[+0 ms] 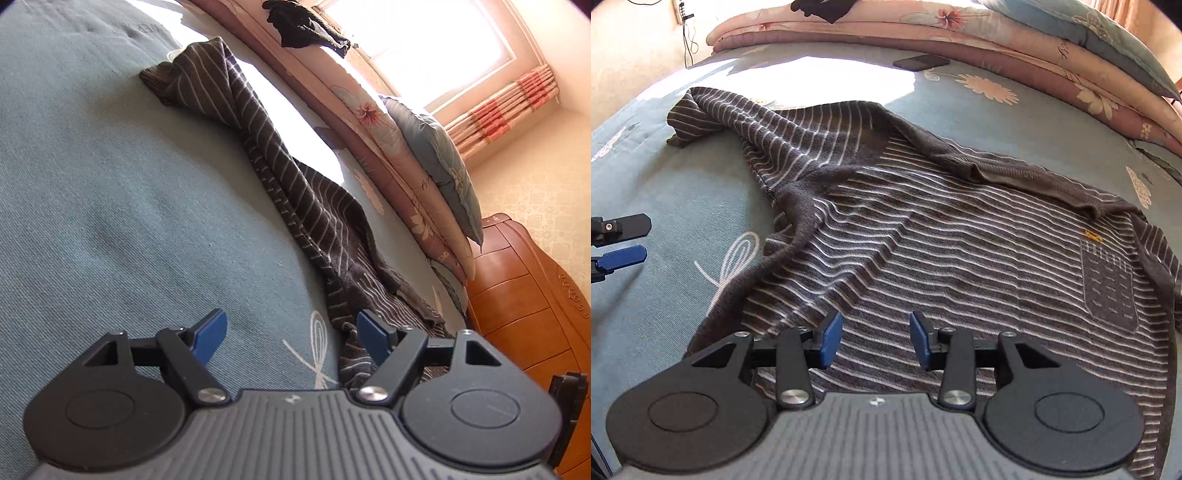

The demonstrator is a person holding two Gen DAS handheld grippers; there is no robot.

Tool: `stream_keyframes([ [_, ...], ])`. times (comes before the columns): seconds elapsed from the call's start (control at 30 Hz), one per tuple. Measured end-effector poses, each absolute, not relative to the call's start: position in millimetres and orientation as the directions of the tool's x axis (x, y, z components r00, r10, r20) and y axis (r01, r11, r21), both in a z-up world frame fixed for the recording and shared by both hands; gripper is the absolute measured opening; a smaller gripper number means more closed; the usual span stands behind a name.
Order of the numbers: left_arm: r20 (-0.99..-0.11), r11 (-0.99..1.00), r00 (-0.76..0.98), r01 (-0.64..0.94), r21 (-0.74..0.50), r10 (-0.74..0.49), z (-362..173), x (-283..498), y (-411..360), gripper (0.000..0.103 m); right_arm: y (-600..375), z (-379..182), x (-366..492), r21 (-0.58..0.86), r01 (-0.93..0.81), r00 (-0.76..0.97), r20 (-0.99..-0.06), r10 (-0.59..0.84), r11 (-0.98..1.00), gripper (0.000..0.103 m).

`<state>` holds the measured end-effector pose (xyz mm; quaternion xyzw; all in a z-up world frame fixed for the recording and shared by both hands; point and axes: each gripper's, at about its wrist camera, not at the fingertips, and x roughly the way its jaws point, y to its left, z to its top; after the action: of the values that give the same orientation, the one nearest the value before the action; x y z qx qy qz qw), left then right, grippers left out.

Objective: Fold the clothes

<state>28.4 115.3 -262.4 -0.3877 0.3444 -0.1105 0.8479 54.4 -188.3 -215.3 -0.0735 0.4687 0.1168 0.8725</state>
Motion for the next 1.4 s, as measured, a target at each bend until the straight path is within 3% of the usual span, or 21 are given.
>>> stream_keyframes([
  [0.1,-0.49,0.656,0.724,-0.07,-0.752,-0.485,-266,33,106,0.077,-217,-234,48,0.072,-0.191,0.506,-0.847,0.161,0.979,0.053],
  [0.17,-0.503,0.667,0.723,-0.078,-0.741,-0.474,-267,34,100,0.077,-216,-247,43,0.041,-0.208,0.506,-0.851,0.143,0.977,0.033],
  [0.2,-0.507,0.67,0.723,-0.081,-0.738,-0.47,-267,35,98,0.077,-211,-250,37,-0.023,-0.224,0.538,-0.836,0.104,0.974,0.007],
  [0.3,-0.513,0.679,0.723,-0.083,-0.73,-0.462,-268,34,95,0.077,-210,-247,28,-0.073,-0.238,0.575,-0.814,0.08,0.969,0.002],
  [0.43,-0.522,0.691,0.72,-0.082,-0.718,-0.457,-267,35,93,0.077,-229,-232,26,-0.125,-0.217,0.598,-0.801,0.03,0.968,0.002],
  [0.57,-0.517,0.682,0.709,-0.07,-0.728,-0.479,-267,38,88,0.077,-254,-224,23,-0.073,-0.192,0.573,-0.818,0.051,0.979,0.003],
  [0.73,-0.494,0.645,0.676,-0.035,-0.763,-0.547,-270,42,77,0.077,-273,-215,3,-0.045,-0.167,0.612,-0.788,0.067,0.985,0.022],
  [0.87,-0.467,0.596,0.654,-0.031,-0.803,-0.595,-275,48,69,0.077,-305,-206,-9,-0.045,-0.067,0.642,-0.767,0.008,0.997,0.027],
  [0.93,-0.449,0.567,0.648,-0.032,-0.823,-0.615,-278,56,64,0.077,-327,-202,-17,-0.044,-0.004,0.651,-0.758,-0.03,0.999,0.037],
  [1.03,-0.408,0.521,0.639,-0.014,-0.854,-0.652,-283,74,55,0.074,-354,-201,-31,0.019,0.065,0.664,-0.747,-0.029,0.998,0.038],
  [1.07,-0.413,0.518,0.63,-0.021,-0.855,-0.657,-285,80,53,0.071,-362,-202,-36,0.038,0.082,0.669,-0.743,-0.026,0.996,0.038],
  [1.13,-0.456,0.549,0.629,-0.054,-0.834,-0.63,-290,90,47,0.053,-372,-204,-47,0.049,0.104,0.681,-0.731,-0.035,0.993,0.038],
  [1.4,-0.485,0.61,0.623,-0.015,-0.792,-0.613,-298,106,29,0.027,-408,-217,-79,0.072,0.145,0.707,-0.705,-0.053,0.987,0.039],
])
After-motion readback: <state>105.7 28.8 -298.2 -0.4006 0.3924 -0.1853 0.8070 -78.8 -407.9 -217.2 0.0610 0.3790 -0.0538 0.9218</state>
